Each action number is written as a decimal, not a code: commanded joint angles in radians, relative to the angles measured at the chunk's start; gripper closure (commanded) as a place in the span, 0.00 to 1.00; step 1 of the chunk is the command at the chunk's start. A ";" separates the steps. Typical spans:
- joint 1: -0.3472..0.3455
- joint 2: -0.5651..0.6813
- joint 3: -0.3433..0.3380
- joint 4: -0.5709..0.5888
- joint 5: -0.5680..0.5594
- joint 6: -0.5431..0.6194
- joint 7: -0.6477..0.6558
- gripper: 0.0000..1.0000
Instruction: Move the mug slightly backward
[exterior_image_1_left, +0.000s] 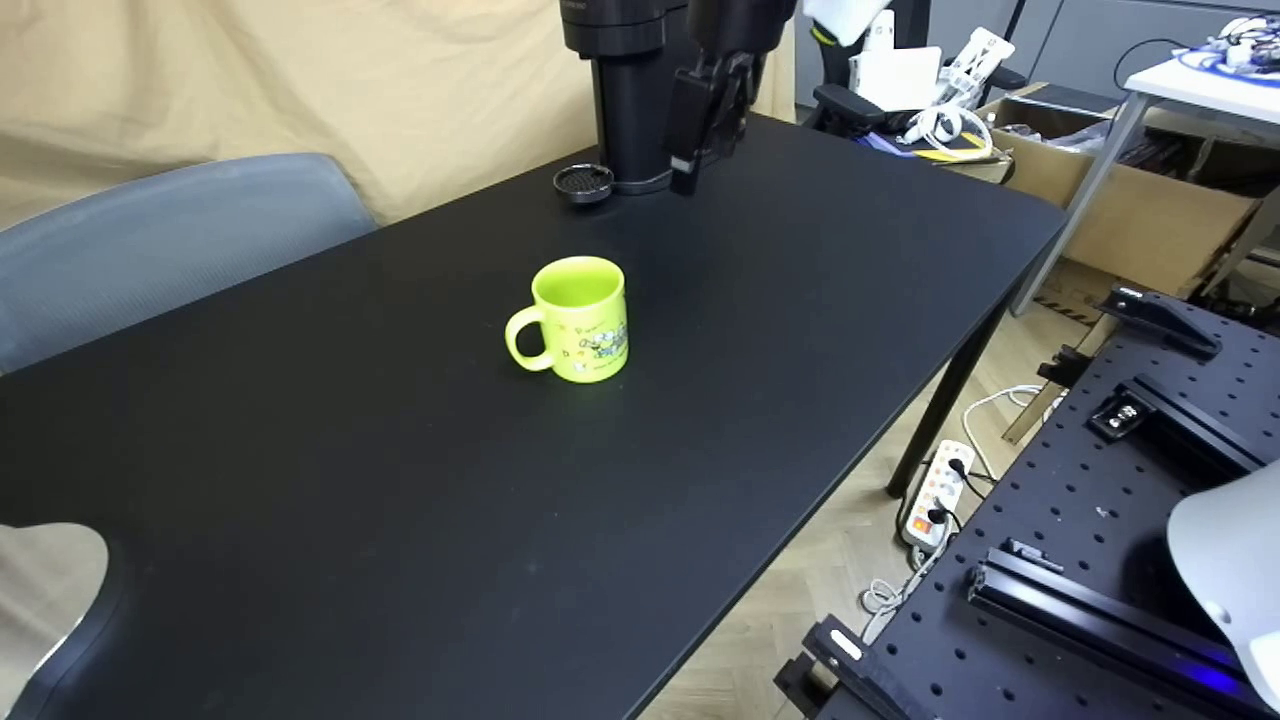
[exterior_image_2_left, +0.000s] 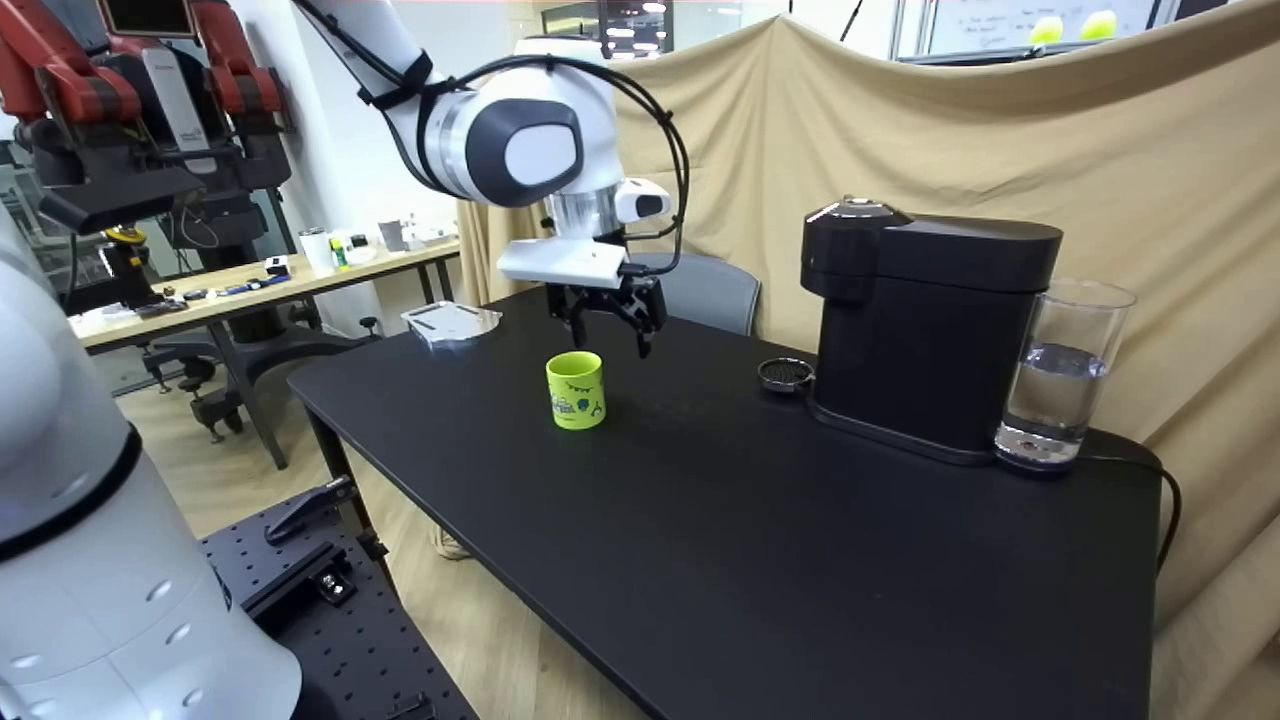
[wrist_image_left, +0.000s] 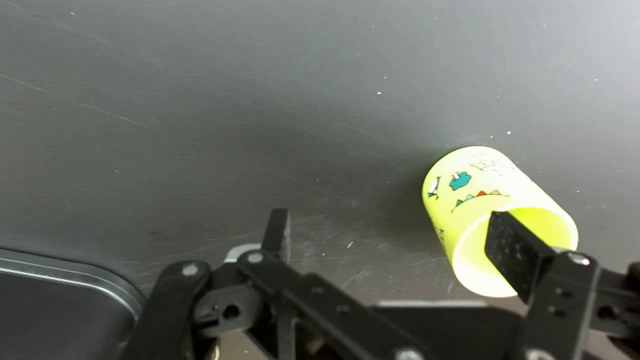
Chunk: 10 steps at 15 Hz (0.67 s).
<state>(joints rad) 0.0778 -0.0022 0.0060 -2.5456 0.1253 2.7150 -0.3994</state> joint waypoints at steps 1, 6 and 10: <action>0.019 0.134 0.061 0.109 0.017 0.009 0.008 0.00; 0.013 0.270 0.122 0.193 -0.029 0.052 0.040 0.00; 0.023 0.365 0.114 0.241 -0.080 0.182 0.118 0.00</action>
<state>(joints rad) 0.0986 0.2889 0.1234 -2.3601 0.0972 2.8261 -0.3669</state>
